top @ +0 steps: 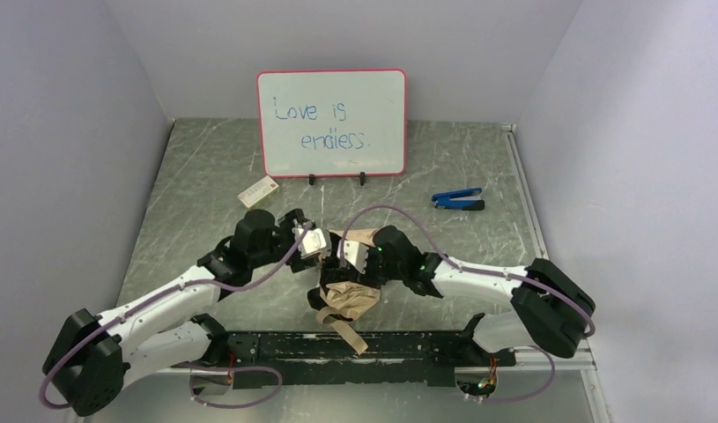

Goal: Put away the umbrella

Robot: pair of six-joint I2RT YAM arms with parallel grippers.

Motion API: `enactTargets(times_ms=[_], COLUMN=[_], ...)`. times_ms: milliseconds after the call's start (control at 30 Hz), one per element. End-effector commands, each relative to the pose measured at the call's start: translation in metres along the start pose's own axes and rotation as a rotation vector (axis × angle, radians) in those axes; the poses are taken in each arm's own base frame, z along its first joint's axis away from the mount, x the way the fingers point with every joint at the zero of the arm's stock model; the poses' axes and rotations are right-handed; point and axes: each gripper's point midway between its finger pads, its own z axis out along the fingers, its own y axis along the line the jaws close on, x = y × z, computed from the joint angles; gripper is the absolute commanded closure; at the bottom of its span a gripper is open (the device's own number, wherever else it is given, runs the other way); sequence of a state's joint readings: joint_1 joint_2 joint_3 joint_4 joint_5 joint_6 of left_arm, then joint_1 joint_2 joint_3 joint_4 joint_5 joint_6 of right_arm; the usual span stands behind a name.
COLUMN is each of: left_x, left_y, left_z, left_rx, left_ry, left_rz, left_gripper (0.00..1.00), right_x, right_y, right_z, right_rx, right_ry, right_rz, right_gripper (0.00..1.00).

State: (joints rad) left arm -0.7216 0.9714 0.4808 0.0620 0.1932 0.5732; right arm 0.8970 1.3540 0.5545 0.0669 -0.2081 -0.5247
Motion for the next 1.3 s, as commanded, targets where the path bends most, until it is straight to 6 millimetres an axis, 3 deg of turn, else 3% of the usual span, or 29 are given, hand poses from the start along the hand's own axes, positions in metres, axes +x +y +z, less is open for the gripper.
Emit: enactTargets(times_ms=[0, 433, 733, 933, 1267], left_x=[-0.037, -0.034, -0.016, 0.002, -0.013], left_y=[-0.012, -0.053, -0.026, -0.026, -0.044], left_z=[0.002, 0.030, 0.062, 0.076, 0.057], left_rx=[0.221, 0.636, 0.659, 0.690, 0.716], left_ry=[-0.167, -0.168, -0.096, -0.023, -0.018], left_rz=[0.035, -0.031, -0.161, -0.268, -0.383], left_gripper=[0.15, 0.13, 0.10, 0.06, 0.03], right_x=[0.026, 0.023, 0.020, 0.022, 0.026], right_y=[0.019, 0.033, 0.038, 0.039, 0.038], right_z=[-0.006, -0.006, -0.009, -0.010, -0.007], right_rx=[-0.024, -0.048, -0.038, -0.035, -0.028], right_ry=[0.040, 0.007, -0.001, 0.004, 0.021], right_rz=[-0.080, -0.176, -0.208, -0.219, -0.236], right_gripper=[0.50, 0.51, 0.52, 0.52, 0.53])
